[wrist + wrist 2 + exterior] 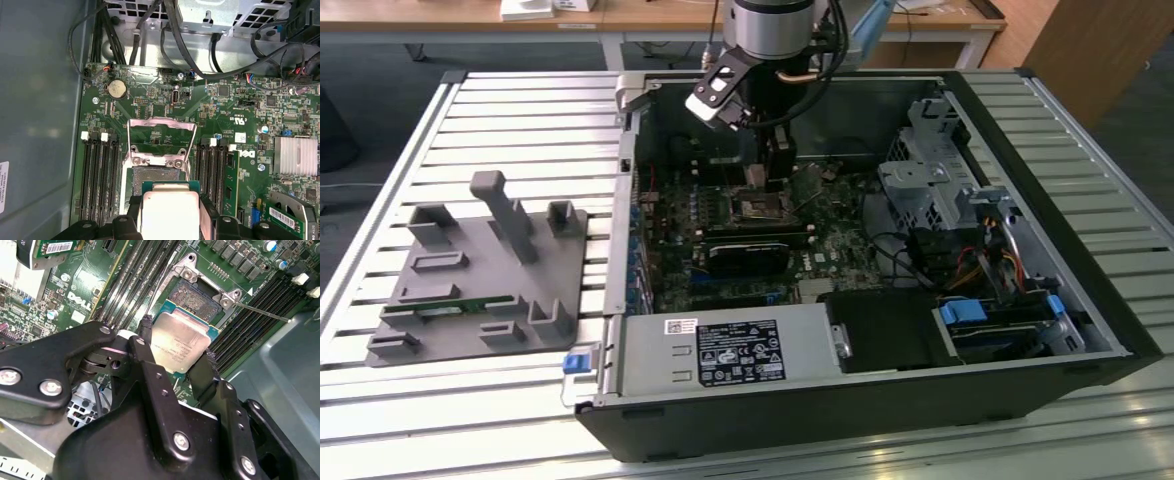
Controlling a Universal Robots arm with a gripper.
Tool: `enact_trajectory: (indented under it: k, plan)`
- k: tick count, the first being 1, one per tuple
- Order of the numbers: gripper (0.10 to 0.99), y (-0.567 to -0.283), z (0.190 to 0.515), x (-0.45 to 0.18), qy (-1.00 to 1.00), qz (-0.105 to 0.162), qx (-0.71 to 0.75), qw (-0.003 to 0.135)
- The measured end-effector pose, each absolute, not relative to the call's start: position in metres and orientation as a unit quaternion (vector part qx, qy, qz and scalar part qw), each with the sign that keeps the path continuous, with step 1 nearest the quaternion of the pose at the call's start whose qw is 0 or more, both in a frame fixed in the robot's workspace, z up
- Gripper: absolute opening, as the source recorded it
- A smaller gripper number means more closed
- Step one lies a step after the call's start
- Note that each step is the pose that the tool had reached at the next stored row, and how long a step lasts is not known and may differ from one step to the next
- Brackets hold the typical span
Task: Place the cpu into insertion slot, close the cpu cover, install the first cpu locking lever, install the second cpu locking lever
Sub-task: 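Place the cpu into insertion slot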
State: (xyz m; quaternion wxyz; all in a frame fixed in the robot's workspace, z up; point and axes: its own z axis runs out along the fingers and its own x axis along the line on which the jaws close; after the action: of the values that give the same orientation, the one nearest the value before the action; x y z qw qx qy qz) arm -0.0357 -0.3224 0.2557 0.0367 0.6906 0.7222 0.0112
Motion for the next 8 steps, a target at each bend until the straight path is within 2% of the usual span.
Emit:
enact_trajectory:
  k: [8]
  plan:
    - [0.541,-0.322,0.243,-0.036,0.722,0.011,0.691,0.037]
